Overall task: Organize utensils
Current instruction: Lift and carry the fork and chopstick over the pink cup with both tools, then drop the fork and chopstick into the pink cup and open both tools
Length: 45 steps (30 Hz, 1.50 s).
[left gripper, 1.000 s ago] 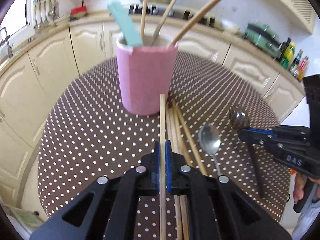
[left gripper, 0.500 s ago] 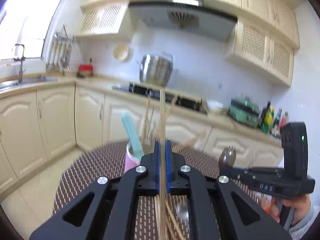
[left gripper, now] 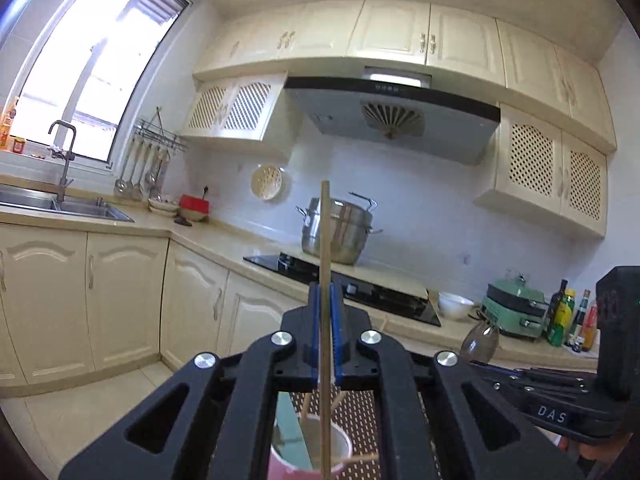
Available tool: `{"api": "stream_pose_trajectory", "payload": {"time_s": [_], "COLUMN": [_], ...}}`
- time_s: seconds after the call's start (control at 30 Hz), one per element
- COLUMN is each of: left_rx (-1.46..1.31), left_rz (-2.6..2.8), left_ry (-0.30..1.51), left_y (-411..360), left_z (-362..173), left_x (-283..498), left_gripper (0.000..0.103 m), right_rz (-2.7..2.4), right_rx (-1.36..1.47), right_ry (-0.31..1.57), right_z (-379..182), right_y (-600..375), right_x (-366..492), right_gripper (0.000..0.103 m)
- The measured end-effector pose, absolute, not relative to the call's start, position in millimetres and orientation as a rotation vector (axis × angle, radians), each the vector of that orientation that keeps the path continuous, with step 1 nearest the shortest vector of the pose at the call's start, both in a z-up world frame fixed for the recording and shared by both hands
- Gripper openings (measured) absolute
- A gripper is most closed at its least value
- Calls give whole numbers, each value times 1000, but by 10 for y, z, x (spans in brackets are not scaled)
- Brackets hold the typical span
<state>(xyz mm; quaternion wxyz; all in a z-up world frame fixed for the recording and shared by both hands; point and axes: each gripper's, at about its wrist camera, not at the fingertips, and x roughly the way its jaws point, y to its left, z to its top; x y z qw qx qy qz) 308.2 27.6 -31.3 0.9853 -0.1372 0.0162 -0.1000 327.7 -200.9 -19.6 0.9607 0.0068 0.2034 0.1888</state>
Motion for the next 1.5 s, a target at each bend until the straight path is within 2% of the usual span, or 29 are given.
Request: {"api": "stream_pose_trajectory", "payload": {"time_s": [0.27,0.57,1.07,1.1,1.13,1.2,1.37,1.5], "left_rx": [-271,-239,-205,-213,-219,-233,-230,-212], "left_rz": [-165,-163,-186,-192,-198,-195,-186,-185], "left_ry": [-85,-132,-25,-7,11,51,99,114], "left_y": [240,162,160,177,192,228,272,276], "left_z": [-229,-308,-551,-567,-581,-613,-664,-665], "left_x": [3287,3453,3516,3526,3537,3555,3531,3474], "left_gripper": [5,5,7,10,24,34,36,42], "right_rz": [397,421,439,438,437,438,436,434], "right_rx": [8,-10,-23,-23,-24,-24,-25,-22], "right_ry": [342,375,437,439,440,445,456,461], "right_z": [-85,-303,-534,-538,-542,-549,-570,-573], "right_y": [-1847,-1671,-1552,-1551,-1549,-1543,-1524,-1515], "right_x": [3420,3634,3716,3713,3707,3694,3681,3675], "right_gripper": [6,6,6,6,6,6,6,6]}}
